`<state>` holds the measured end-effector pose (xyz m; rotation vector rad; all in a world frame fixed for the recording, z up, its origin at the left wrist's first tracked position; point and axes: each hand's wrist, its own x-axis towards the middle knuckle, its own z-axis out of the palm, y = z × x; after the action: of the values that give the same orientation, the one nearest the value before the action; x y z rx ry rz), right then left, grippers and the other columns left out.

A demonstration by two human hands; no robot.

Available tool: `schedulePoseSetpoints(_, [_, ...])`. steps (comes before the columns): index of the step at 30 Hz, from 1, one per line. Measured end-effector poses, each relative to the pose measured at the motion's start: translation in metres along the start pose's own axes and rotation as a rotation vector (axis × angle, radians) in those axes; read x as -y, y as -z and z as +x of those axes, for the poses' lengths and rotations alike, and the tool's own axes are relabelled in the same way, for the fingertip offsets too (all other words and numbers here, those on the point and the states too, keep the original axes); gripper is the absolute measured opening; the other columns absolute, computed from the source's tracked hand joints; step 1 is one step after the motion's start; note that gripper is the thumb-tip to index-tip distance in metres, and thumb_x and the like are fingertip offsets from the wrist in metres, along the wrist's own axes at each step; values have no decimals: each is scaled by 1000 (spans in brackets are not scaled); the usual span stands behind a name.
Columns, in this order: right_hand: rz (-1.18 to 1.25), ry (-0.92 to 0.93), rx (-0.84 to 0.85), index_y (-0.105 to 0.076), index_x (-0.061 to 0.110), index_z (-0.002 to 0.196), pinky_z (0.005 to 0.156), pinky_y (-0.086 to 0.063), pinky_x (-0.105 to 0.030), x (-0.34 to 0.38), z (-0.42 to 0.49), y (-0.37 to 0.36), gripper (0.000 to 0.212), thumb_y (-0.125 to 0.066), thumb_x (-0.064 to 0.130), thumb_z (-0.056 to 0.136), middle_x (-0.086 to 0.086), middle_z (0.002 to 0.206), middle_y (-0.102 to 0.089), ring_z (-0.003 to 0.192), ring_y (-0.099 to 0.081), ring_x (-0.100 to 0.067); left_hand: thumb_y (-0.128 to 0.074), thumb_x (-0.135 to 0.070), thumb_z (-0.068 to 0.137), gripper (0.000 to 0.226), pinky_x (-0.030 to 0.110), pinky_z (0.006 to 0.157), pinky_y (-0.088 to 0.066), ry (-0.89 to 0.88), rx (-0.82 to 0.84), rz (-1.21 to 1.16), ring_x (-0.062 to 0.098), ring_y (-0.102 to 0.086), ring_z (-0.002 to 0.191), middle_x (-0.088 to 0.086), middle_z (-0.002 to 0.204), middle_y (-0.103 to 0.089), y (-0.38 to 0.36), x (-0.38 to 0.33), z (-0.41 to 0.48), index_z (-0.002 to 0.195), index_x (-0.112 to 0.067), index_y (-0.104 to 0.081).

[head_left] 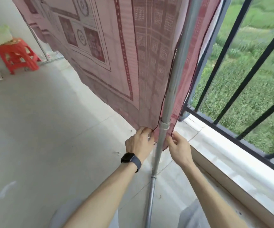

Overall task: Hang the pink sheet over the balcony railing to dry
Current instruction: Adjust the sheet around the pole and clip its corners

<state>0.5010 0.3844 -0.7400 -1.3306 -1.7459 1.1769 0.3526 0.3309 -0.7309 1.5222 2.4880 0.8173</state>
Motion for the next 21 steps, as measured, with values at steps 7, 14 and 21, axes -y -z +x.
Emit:
schedulePoseSetpoints(7, [-76, 98, -127, -56, 30, 66, 59, -38, -9, -13, -15, 14, 30, -62, 30, 95, 14, 67, -66, 67, -62, 1, -57, -29, 86, 14, 31, 37, -41, -230, -154, 163, 31, -61, 49, -1, 72, -62, 1, -3, -59, 76, -19, -60])
schedulePoseSetpoints(14, [-54, 217, -49, -66, 40, 66, 69, -42, -10, -16, -16, 39, 33, -73, 18, 91, 10, 82, -66, 78, -63, -3, -77, -33, 76, 16, 28, 32, -38, -239, -93, 250, 27, -59, 41, -3, 68, -64, -7, -61, -54, 82, -22, -68])
schedulePoseSetpoints(21, [133, 189, 12, -76, 37, 90, 74, -47, -7, -21, -25, 28, 36, -69, 2, 89, 18, 86, -76, 79, -69, 6, -73, -32, 81, 18, 31, 38, -38, -360, -90, 168, 32, -62, 51, 0, 68, -64, -7, -48, -54, 77, -22, -58])
